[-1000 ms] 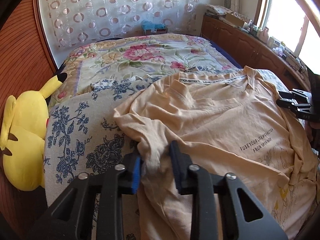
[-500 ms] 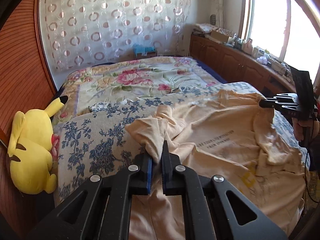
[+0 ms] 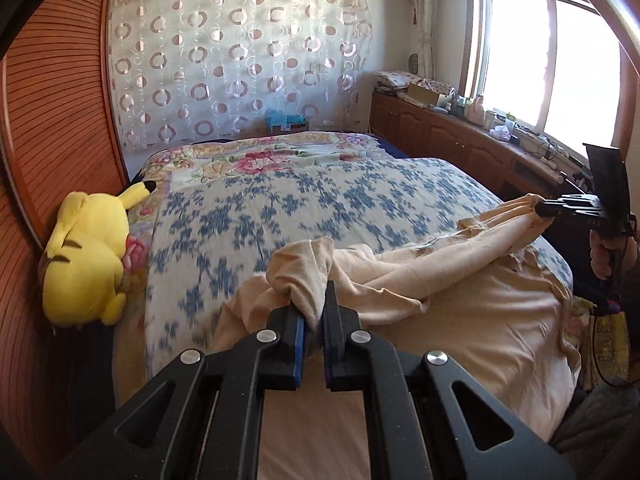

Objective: Fold small clothes
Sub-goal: 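Lift the hem with both grippers and fold it over toward the collar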

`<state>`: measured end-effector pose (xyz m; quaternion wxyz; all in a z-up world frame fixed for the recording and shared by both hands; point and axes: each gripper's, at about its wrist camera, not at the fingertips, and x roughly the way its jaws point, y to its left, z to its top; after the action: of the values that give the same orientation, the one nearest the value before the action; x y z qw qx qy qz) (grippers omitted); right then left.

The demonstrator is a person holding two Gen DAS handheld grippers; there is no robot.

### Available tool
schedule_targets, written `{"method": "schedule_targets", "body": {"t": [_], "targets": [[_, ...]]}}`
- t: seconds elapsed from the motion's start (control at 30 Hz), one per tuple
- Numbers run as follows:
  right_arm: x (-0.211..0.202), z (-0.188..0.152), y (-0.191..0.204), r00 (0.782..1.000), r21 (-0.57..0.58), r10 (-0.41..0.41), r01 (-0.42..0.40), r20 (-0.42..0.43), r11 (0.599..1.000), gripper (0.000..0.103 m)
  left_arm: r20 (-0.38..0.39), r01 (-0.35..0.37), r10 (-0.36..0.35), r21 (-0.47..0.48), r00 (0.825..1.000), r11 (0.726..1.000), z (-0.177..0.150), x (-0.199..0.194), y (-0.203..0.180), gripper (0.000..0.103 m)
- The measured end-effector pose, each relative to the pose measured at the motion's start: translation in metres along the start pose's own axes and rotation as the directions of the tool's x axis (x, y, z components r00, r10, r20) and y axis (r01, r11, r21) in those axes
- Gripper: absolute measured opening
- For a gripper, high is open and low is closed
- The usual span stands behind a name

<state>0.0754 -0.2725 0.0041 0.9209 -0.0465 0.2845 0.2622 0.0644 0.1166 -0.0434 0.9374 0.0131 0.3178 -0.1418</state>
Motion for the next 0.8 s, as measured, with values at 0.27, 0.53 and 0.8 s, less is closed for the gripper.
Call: {"method": "schedule_targets", "body": {"t": [0.27, 0.53, 0.8], "targets": [[-0.050, -0.065, 0.030, 0.997, 0.055, 0.038, -0.035, -0.061, 0.998, 0.008, -0.005, 0.001, -0.002, -0.138, 1.000, 0.990, -0.072, -0.040, -0.012, 0.008], [-0.087, -0.073, 0.041, 0.996, 0.054, 0.026, -0.021, -0.085, 0.998, 0.008, 0.039, -0.028, 0.035, -0.159, 0.999, 0.987, -0.073, -0.082, -0.010, 0.008], [-0.067, -0.074, 0.053, 0.989, 0.056, 0.006, 0.002, -0.145, 0.998, 0.008, -0.020, -0.058, 0.056, -0.118, 0.998, 0.991, -0.082, -0.066, -0.017, 0.008]]}}
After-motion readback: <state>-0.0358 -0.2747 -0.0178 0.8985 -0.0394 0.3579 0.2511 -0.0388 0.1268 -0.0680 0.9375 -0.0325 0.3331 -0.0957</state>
